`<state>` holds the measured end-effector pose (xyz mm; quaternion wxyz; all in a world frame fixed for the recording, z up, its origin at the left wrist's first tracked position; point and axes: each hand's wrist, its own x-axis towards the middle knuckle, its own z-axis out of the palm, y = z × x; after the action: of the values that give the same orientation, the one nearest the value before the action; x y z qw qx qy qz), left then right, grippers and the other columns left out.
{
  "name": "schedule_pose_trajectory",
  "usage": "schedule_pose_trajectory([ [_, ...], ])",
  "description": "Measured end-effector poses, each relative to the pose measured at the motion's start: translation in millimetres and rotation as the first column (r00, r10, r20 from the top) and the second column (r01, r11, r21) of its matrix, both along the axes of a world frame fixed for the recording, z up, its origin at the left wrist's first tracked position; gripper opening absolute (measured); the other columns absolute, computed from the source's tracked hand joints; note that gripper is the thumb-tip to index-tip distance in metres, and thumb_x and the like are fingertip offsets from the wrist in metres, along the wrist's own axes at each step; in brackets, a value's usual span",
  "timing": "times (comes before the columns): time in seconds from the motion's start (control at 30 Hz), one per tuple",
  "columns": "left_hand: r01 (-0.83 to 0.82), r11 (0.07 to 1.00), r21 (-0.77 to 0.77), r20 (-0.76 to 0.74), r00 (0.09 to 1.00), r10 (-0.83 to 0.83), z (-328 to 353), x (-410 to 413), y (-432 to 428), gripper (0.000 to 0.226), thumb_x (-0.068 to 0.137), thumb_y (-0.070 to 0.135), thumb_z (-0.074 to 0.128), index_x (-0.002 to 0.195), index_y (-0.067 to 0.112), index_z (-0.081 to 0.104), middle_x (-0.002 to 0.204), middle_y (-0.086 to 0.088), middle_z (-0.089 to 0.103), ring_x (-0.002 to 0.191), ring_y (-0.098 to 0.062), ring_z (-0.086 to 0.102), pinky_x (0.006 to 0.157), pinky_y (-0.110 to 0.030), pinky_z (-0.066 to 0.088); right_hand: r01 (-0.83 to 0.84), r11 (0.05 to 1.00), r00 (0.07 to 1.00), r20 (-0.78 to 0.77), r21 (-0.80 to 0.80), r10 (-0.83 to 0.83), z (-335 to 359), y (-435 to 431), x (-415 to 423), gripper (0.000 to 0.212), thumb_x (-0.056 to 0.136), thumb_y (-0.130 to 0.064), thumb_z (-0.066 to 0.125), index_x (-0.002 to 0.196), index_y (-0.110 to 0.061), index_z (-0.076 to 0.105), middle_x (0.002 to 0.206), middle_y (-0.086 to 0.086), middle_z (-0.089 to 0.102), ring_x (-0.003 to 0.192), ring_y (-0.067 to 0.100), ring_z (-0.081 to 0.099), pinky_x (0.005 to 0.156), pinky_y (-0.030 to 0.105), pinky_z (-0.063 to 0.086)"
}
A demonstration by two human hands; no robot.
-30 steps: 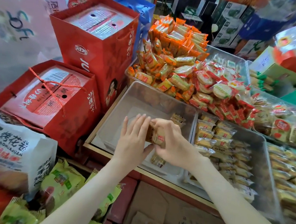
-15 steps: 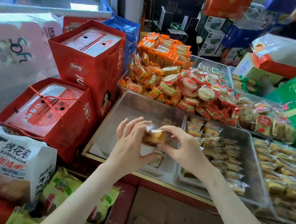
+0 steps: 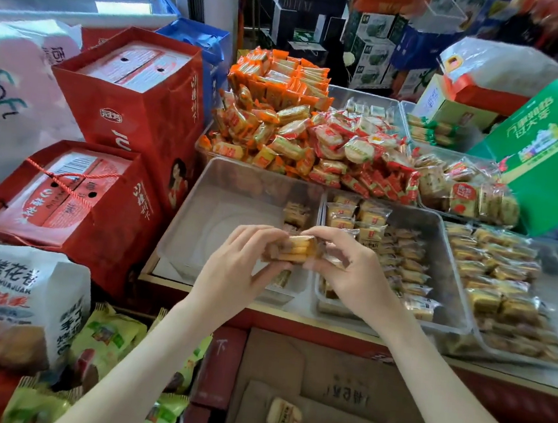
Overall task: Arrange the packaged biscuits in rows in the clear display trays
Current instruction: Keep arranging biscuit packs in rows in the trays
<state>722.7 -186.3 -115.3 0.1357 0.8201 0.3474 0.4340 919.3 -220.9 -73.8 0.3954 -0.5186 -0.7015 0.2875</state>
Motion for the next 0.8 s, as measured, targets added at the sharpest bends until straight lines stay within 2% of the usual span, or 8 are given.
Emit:
schedule_pose_trajectory([
  [0.07, -0.008, 0.948, -0.317, 0.036, 0.999, 0.021, 4, 3, -8, 0.026, 0.085, 0.029, 0.072, 0.105, 0.016, 0.062, 0.094, 0.009, 0.065, 0.087, -0.005, 0.058, 0.08, -0.009, 0.043, 0.015, 0.988, 0.997, -0.078, -0.153, -0.027, 2, -9, 4, 0.032, 0.087, -0.008, 0.069, 0.112, -0.028, 0.062, 0.102, -0.012, 0.066, 0.094, 0.0, 0.063, 0.081, 0.014, 0.05],
  [0.13, 0.017, 0.744, -0.668, 0.018, 1.0, -0.007, -2, 11, -14, 0.015, 0.088, 0.03, 0.071, 0.096, 0.024, 0.06, 0.087, 0.01, 0.069, 0.073, 0.0, 0.063, 0.068, -0.01, 0.048, 0.017, 0.927, 0.985, -0.151, -0.374, -0.079, -8, -15, 10, 0.02, 0.092, -0.017, 0.064, 0.111, -0.025, 0.064, 0.1, -0.007, 0.069, 0.091, 0.002, 0.065, 0.076, 0.018, 0.053],
  [0.2, -0.077, 0.639, -0.766, -0.179, 0.979, -0.096, -23, 16, -22, 0.017, 0.092, 0.038, 0.063, 0.102, 0.024, 0.06, 0.089, 0.01, 0.069, 0.072, 0.002, 0.062, 0.062, -0.011, 0.045, 0.014, 0.825, 0.973, -0.184, -0.565, -0.142, -34, -24, 16, 0.016, 0.095, -0.021, 0.061, 0.109, -0.024, 0.065, 0.099, -0.005, 0.072, 0.091, 0.005, 0.067, 0.077, 0.023, 0.056],
  [0.33, -0.247, 0.7, -0.671, -0.525, 0.824, -0.213, -82, 17, -52, 0.044, 0.097, 0.044, 0.053, 0.131, 0.017, 0.052, 0.123, 0.0, 0.061, 0.11, -0.017, 0.059, 0.082, -0.028, 0.047, 0.103, 0.657, 0.993, 0.035, -0.747, -0.115, -120, -58, 31, 0.019, 0.096, -0.025, 0.06, 0.114, -0.031, 0.062, 0.117, -0.01, 0.066, 0.103, 0.003, 0.06, 0.085, 0.021, 0.048],
  [0.43, -0.245, 0.717, -0.653, -0.579, 0.771, -0.264, -123, 14, -78, 0.048, 0.101, 0.04, 0.047, 0.141, 0.016, 0.042, 0.135, -0.002, 0.05, 0.12, -0.02, 0.053, 0.092, -0.036, 0.047, 0.209, 0.528, 0.963, 0.267, -0.823, 0.035, -187, -90, 40, 0.039, 0.097, -0.027, 0.058, 0.135, -0.02, 0.054, 0.138, -0.002, 0.055, 0.124, 0.013, 0.05, 0.102, 0.028, 0.039],
  [0.53, -0.217, 0.735, -0.643, -0.576, 0.769, -0.277, -157, 7, -96, 0.046, 0.101, 0.035, 0.048, 0.141, 0.013, 0.044, 0.139, -0.004, 0.047, 0.123, -0.025, 0.05, 0.094, -0.038, 0.047, 0.222, 0.416, 0.95, 0.291, -0.882, 0.11, -232, -117, 39, 0.041, 0.101, -0.024, 0.051, 0.141, -0.017, 0.048, 0.145, 0.0, 0.048, 0.134, 0.019, 0.043, 0.103, 0.026, 0.034],
  [0.7, -0.099, 0.833, -0.545, -0.5, 0.835, -0.228, -189, -2, -107, 0.035, 0.088, 0.012, 0.068, 0.12, 0.001, 0.062, 0.123, -0.015, 0.061, 0.107, -0.034, 0.063, 0.083, -0.04, 0.057, 0.344, 0.504, 0.862, 0.479, -0.793, 0.165, -274, -130, 35, 0.043, 0.104, -0.024, 0.04, 0.148, -0.021, 0.037, 0.153, 0.005, 0.037, 0.145, 0.027, 0.022, 0.116, 0.043, 0.017],
  [0.8, -0.055, 0.911, -0.409, -0.416, 0.9, -0.132, -183, -2, -96, 0.028, 0.092, 0.014, 0.055, 0.116, 0.002, 0.063, 0.121, -0.013, 0.063, 0.11, -0.026, 0.059, 0.092, -0.03, 0.048, 0.323, 0.607, 0.857, 0.496, -0.726, 0.138, -268, -123, 27, 0.048, 0.104, -0.024, 0.038, 0.151, -0.019, 0.028, 0.155, 0.004, 0.03, 0.146, 0.022, 0.014, 0.118, 0.041, 0.009],
])
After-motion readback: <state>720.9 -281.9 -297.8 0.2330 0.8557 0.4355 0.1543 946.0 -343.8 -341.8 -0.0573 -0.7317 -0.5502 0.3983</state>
